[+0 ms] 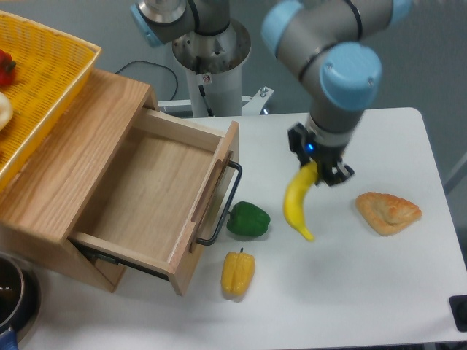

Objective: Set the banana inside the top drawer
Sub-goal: 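Lift the grasped yellow banana up off the table with the gripper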

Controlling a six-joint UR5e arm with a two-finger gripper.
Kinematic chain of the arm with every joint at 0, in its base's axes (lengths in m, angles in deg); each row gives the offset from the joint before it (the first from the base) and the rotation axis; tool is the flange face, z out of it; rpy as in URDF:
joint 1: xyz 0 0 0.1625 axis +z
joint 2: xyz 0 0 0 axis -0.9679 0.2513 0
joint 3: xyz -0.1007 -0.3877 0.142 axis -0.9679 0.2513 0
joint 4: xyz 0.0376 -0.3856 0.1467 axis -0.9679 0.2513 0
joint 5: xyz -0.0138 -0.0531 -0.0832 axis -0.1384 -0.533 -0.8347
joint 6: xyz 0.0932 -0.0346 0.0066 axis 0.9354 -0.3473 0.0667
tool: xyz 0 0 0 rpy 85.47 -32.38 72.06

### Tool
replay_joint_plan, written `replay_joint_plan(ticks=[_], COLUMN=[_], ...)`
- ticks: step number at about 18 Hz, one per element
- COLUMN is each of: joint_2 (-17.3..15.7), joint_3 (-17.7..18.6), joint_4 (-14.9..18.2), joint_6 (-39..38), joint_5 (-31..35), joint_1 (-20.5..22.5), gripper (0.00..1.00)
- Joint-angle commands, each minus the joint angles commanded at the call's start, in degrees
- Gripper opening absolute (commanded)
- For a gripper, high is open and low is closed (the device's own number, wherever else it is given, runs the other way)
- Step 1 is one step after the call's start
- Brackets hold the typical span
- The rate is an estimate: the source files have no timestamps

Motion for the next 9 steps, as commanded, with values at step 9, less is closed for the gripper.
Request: replay_joint_plan(ticks=[9], joint_2=[-7.5], joint_3=[0.3], joint_4=[2.0], joint_6=[-4.5], joint_5=[-3.8], joint_1=[2.6], gripper=[0.15])
